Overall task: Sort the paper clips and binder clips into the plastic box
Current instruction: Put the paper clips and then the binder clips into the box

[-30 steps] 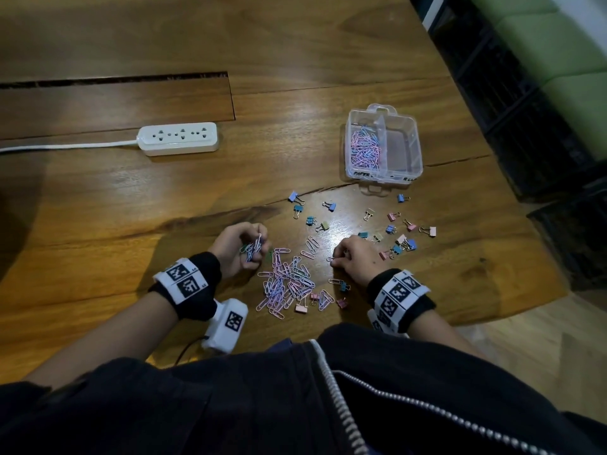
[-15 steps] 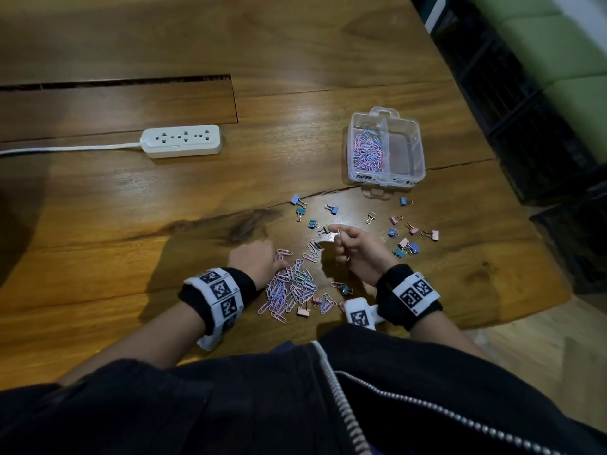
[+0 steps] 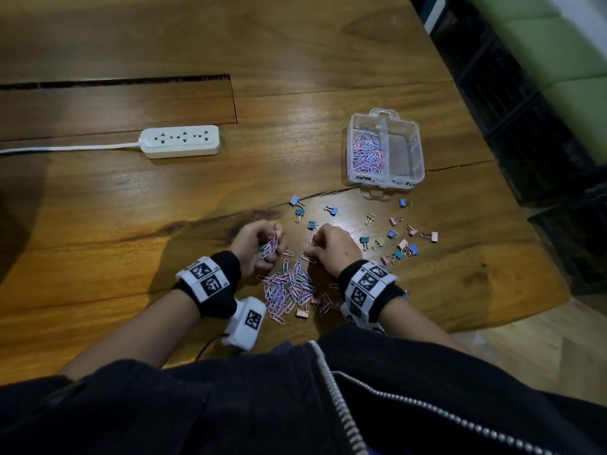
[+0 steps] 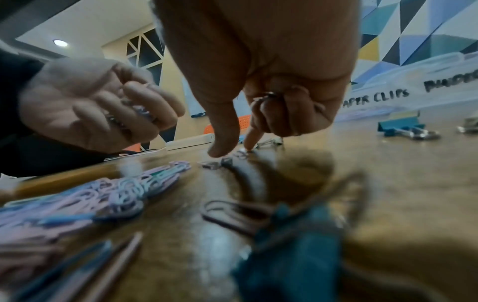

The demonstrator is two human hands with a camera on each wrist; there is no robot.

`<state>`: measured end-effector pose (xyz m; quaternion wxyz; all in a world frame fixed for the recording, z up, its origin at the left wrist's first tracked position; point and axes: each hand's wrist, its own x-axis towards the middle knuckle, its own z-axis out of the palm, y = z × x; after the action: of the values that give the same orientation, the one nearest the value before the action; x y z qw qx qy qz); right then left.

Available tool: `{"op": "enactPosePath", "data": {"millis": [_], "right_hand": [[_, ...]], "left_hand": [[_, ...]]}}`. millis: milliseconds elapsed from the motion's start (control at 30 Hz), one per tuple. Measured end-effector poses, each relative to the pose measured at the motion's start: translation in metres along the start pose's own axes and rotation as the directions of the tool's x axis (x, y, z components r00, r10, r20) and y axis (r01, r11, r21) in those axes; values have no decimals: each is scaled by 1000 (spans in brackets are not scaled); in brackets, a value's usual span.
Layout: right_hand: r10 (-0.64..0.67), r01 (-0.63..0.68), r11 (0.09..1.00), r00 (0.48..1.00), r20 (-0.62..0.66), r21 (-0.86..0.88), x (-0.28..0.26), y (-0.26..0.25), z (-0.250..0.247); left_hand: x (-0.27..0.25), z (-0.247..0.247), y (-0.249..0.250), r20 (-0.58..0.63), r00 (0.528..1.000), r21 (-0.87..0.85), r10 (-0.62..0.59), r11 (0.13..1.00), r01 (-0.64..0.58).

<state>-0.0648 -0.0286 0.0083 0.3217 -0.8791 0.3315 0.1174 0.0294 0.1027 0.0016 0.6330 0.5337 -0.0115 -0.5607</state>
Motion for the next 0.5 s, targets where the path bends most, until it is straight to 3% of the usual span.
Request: {"op": "enactPosePath", "data": {"millis": [100, 167, 200, 267, 333, 400, 500], "right_hand": [[0, 2, 996, 1000, 28, -91, -1, -4, 2], [6, 3, 992, 997, 76, -122, -1, -4, 3], [6, 7, 992, 995, 99, -128, 0, -3, 3], [6, 16, 989, 990, 144, -149, 0, -1, 3], [-8, 43, 979, 984, 175, -201, -1, 0, 2], [-8, 43, 983, 980, 198, -176, -2, 2, -1], [21, -38, 997, 973, 231, 69, -2, 11, -8]], "left_hand": [[7, 0, 5, -101, 995, 120, -13, 992, 25], [11, 2, 6, -154, 986, 423, 61, 906, 10], [13, 2, 7, -157, 979, 610, 131, 793, -8], [15, 2, 9, -89, 967, 907, 237, 420, -19], [16, 1, 10, -27, 971, 997, 237, 72, 10], [17, -1, 10, -3, 979, 993, 201, -111, 26], [16, -1, 7, 40, 990, 968, 132, -250, -5]]}}
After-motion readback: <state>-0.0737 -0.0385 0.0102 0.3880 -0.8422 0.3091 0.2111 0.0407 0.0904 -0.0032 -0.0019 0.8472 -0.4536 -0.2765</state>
